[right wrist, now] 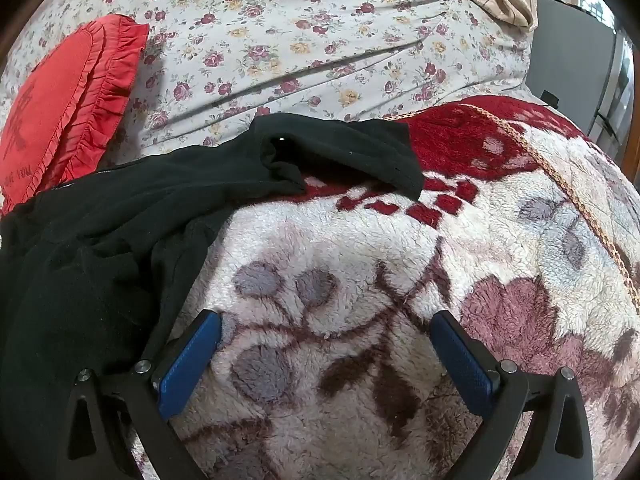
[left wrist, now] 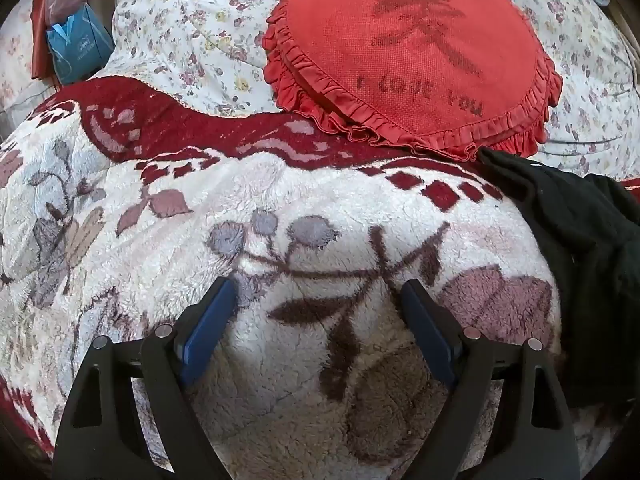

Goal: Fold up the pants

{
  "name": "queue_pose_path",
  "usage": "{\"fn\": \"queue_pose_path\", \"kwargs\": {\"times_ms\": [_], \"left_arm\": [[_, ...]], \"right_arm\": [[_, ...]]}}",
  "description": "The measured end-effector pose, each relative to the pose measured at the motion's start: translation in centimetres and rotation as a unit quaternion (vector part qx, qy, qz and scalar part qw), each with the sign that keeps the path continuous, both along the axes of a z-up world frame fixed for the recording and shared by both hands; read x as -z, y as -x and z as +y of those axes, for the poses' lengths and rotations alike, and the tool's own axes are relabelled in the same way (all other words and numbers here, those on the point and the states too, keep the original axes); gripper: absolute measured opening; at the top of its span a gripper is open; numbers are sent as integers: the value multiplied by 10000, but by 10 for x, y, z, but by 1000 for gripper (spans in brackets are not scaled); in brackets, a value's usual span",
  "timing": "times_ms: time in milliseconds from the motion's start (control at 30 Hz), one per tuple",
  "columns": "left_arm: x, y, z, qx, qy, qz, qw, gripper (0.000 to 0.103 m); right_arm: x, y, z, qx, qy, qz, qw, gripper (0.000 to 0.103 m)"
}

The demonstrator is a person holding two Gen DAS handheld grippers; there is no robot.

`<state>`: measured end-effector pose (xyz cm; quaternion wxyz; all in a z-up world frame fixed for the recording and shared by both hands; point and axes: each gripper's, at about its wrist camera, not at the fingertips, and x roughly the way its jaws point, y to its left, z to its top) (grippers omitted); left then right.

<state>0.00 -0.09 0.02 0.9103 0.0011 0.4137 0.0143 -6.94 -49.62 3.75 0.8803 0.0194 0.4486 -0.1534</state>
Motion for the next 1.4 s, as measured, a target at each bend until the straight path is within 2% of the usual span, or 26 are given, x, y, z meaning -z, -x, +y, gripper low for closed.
{"fn": "queue_pose_path", "kwargs": {"times_ms": [1400], "left_arm": [[0, 0, 0, 0, 69, 7, 10000, 86]], "right_arm": [[0, 0, 0, -1, 5, -9, 10000, 103]]}}
